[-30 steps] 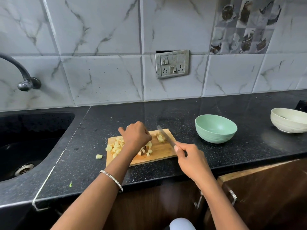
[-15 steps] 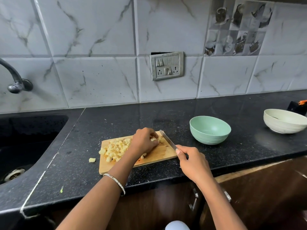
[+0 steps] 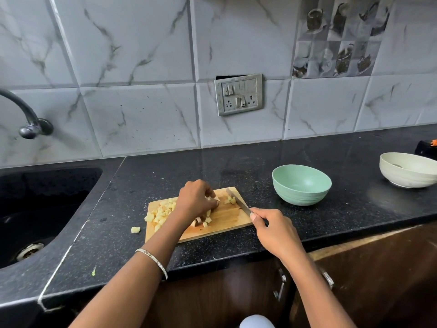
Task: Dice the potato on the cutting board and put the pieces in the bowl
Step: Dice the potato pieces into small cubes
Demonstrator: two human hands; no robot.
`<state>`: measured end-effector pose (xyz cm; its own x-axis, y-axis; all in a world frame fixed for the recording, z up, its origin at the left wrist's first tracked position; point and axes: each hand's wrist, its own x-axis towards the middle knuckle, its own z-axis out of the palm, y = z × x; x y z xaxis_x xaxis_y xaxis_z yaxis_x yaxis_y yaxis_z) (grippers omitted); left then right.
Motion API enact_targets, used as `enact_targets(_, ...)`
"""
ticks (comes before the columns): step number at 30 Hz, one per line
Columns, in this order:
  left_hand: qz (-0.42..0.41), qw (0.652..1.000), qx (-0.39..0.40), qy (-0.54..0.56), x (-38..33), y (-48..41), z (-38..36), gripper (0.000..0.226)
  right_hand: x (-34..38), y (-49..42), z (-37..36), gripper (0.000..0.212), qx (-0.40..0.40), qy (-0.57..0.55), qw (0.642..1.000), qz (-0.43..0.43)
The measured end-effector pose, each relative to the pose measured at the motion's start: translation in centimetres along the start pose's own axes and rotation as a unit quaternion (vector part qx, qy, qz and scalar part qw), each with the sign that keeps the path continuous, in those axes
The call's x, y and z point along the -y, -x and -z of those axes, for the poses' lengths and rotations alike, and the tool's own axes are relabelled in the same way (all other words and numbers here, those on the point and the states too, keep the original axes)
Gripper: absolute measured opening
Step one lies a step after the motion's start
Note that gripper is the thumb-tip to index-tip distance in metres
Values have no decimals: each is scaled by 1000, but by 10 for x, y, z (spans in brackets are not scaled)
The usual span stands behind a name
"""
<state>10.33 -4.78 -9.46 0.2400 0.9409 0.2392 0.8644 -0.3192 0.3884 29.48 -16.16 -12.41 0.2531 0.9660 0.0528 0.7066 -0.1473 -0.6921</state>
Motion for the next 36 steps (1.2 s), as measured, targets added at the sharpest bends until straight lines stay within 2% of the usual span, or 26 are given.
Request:
enact_targets(3,-41,998,36,-15,-6,-5,-3,34,0,1,1,38,1,2,1000,-1)
enact_targets(6,-57,995,71,-34,-9,-6,-7,26,0,2,1,39,3,4,1000,3)
enact_targets(9,-36,997,40,-50,-5,-4,-6,18,-2,3,2,39,5,4,1000,8)
enact_targets(15,-13,994,9,-106,-3,0,1,24,3,9,-2,39,9,-16,999,36)
enact_targets(20,-23,996,-4,-88,-12,-1,-2,18,8,13,-1,39,-4,-11,999,44)
enact_targets(30,35,999,-17,-25,-17,-4,-17,11,16,28,7,38,-22,85,995,48)
enact_targets(36,56,998,-12,20,-13,-5,-14,12,22,31,-3,42,-12,93,994,60)
